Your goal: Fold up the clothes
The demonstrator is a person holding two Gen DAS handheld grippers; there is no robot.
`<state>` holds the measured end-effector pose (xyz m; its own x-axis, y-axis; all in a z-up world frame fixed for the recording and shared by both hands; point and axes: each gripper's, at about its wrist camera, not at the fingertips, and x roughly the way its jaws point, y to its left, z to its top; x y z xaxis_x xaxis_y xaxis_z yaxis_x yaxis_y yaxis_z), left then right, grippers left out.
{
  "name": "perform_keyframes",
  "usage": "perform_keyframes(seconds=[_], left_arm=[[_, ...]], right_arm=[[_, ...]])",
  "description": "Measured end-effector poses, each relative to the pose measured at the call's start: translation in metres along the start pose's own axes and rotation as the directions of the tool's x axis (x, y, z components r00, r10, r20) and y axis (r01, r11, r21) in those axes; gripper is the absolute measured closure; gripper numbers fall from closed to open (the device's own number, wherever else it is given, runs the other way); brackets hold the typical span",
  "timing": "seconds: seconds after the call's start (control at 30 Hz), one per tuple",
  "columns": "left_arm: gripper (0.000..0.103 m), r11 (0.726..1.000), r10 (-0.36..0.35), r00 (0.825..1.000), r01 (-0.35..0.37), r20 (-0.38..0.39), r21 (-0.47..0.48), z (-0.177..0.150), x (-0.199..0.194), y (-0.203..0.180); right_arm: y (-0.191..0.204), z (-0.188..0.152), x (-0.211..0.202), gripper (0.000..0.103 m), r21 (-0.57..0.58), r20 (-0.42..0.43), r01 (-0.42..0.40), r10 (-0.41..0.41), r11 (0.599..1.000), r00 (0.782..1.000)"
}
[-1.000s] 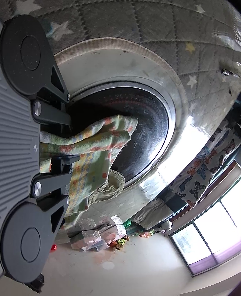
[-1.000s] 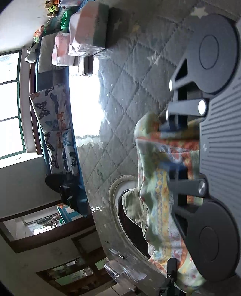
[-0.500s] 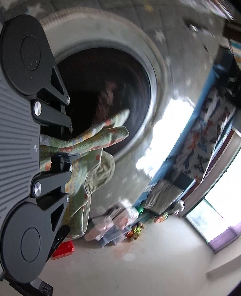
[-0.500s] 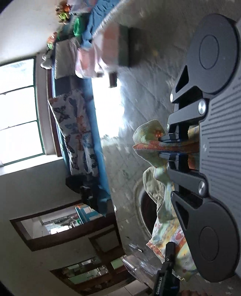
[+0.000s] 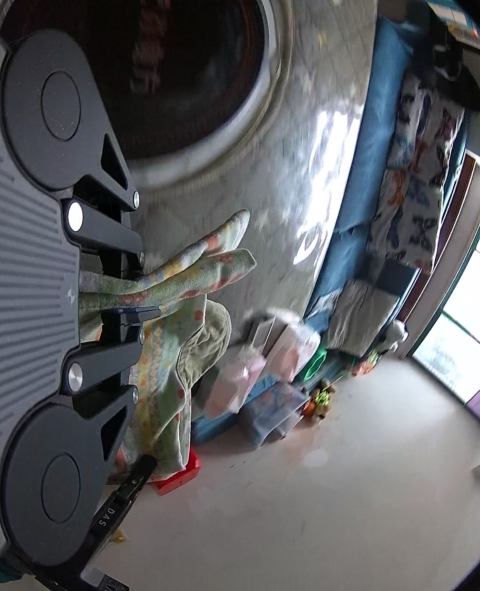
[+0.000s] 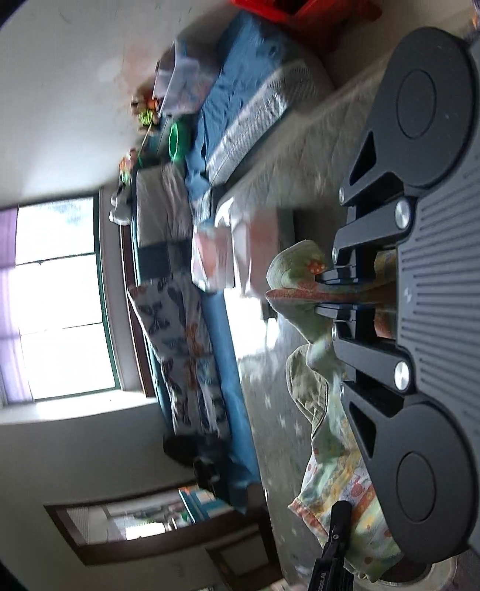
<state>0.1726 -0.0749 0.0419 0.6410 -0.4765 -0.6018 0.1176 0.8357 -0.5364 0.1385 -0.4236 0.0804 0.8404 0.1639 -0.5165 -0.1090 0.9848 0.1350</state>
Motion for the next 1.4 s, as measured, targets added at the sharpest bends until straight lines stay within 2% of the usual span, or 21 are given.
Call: perform_keyframes(seconds=[0.13,0.3,0.4,0.47,0.5,0.57,0.7,1.0,1.2,1.4], left_arm=[[0.093,1.0,-0.002,0.999,0.003,-0.039,0.025,-0.004,0.025,-0.015],[0.09,0.999,0.026,0.995,-0.022,-0.096,0.044,-0.012,0.044,-0.015],[0.082,0.996,0.074,0.992,-0.068,-0.103,0.059,-0.017,0.043,-0.006],[0.069,0.994,0.102,0.991,-0.097,-0.092,0.055,-0.016,0.039,0.002],[0.067,0.992,0.117,0.99,-0.113,-0.08,0.054,-0.015,0.036,0.006],[0.062,0.99,0.138,0.989,-0.135,-0.054,0.047,-0.012,0.028,0.013],[0.062,0.99,0.134,0.991,-0.133,-0.013,0.044,-0.004,0.018,0.014],[0.064,0.995,0.022,0.999,-0.019,-0.04,0.094,-0.005,0.037,-0.017],[0.065,0.994,-0.044,0.997,0.049,-0.058,0.099,-0.005,0.06,-0.031],[0.065,0.995,-0.045,0.996,0.052,-0.075,0.085,-0.002,0.087,-0.033]], right_arm=[[-0.018,-0.012,0.01,0.094,0.02,-0.038,0.046,-0.045,0.999,0.998],[-0.032,-0.032,0.028,0.09,0.028,-0.103,0.113,-0.11,0.993,0.989],[-0.039,-0.037,0.032,0.086,0.041,-0.11,0.151,-0.146,0.988,0.983],[-0.043,-0.036,0.032,0.086,0.049,-0.101,0.17,-0.164,0.984,0.981],[-0.044,-0.034,0.032,0.085,0.049,-0.092,0.174,-0.169,0.984,0.981],[-0.044,-0.03,0.03,0.085,0.055,-0.082,0.148,-0.143,0.987,0.986],[-0.034,-0.027,0.038,0.078,0.062,-0.088,0.059,-0.054,0.996,0.995],[0.005,-0.031,0.075,0.082,0.024,-0.119,-0.048,0.05,0.999,0.992],[0.003,-0.037,0.089,0.082,0.039,-0.135,-0.039,0.044,0.998,0.99],[-0.018,-0.039,0.076,0.08,0.103,-0.121,-0.029,0.041,0.994,0.992]])
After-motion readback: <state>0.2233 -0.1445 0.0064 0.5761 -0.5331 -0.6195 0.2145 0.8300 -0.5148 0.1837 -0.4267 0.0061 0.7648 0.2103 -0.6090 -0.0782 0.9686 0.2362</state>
